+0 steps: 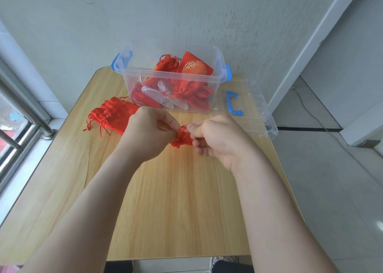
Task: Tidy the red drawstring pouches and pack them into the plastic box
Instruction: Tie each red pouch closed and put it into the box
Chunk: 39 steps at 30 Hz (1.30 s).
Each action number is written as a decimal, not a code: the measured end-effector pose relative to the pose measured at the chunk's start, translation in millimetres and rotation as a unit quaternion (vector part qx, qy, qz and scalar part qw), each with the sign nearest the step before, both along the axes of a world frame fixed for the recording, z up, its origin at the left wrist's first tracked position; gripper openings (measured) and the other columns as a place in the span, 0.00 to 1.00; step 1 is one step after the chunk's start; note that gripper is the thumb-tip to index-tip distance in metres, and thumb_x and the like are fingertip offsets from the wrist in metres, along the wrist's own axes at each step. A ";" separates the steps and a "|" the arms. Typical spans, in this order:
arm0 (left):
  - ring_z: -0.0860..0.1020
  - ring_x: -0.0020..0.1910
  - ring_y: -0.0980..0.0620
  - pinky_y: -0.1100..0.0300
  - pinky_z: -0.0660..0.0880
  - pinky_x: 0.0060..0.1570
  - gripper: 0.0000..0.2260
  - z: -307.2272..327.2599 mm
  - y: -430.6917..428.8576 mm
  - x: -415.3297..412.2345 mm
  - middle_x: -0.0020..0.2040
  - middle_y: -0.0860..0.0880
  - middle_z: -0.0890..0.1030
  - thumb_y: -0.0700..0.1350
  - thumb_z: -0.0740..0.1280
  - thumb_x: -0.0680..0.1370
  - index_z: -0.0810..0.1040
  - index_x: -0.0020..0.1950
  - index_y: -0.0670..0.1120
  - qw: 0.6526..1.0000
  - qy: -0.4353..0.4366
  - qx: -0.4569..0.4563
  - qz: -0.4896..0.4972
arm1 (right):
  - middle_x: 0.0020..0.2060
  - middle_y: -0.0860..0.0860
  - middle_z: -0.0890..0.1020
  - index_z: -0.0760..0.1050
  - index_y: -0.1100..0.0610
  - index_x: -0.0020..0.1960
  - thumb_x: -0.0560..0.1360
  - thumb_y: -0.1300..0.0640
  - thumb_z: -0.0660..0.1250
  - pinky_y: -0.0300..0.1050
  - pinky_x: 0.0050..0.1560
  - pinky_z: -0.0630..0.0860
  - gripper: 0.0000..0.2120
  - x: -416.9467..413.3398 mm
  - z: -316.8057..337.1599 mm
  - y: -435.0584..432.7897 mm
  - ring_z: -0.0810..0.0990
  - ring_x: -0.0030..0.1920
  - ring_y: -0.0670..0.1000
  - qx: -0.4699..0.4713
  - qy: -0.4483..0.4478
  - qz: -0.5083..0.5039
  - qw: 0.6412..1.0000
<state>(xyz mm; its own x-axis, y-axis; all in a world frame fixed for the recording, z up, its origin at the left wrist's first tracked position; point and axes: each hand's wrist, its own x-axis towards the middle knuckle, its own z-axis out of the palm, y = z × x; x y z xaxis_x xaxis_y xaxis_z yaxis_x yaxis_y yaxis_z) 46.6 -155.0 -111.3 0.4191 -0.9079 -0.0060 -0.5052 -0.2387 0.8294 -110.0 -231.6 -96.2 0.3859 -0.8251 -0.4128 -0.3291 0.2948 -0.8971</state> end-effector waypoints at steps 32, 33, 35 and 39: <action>0.85 0.40 0.46 0.47 0.82 0.51 0.11 -15.3 -4.5 3.0 0.40 0.49 0.86 0.39 0.61 0.85 0.79 0.46 0.43 0.976 -0.127 0.175 -0.037 | 0.52 0.55 0.79 0.77 0.59 0.58 0.80 0.65 0.65 0.43 0.49 0.73 0.07 -1.4 -8.2 7.3 0.81 0.52 0.57 -0.157 0.383 0.146 0.898; 0.84 0.43 0.44 0.49 0.81 0.51 0.11 -16.1 -4.6 2.4 0.42 0.48 0.84 0.38 0.60 0.85 0.79 0.46 0.42 0.975 -0.130 0.177 -0.042 | 0.50 0.55 0.78 0.77 0.59 0.54 0.80 0.65 0.64 0.43 0.49 0.73 0.05 -1.0 -10.1 7.2 0.81 0.50 0.57 -0.157 0.377 0.145 0.901; 0.82 0.45 0.41 0.49 0.80 0.48 0.12 -15.4 -4.2 -0.6 0.43 0.45 0.82 0.38 0.58 0.84 0.80 0.48 0.39 0.973 -0.134 0.185 -0.047 | 0.44 0.54 0.74 0.71 0.59 0.49 0.81 0.63 0.61 0.44 0.40 0.71 0.03 -0.1 -7.6 9.0 0.77 0.42 0.54 -0.153 0.364 0.132 0.909; 0.82 0.47 0.41 0.44 0.80 0.55 0.23 -15.1 -5.2 -6.2 0.44 0.40 0.83 0.51 0.53 0.88 0.82 0.53 0.37 0.971 -0.134 0.188 -0.059 | 0.49 0.54 0.75 0.70 0.56 0.61 0.82 0.57 0.59 0.47 0.46 0.73 0.09 0.9 -3.2 10.7 0.79 0.49 0.56 -0.129 0.339 0.133 0.922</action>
<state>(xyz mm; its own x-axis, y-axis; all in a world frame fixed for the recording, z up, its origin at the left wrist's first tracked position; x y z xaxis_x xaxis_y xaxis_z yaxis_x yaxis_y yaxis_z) 40.5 -160.2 -126.4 0.3449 -0.9045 -0.2510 -0.7327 -0.4266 0.5303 -109.1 -220.9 -99.4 0.3139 -0.8432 -0.4364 -0.8700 -0.0714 -0.4878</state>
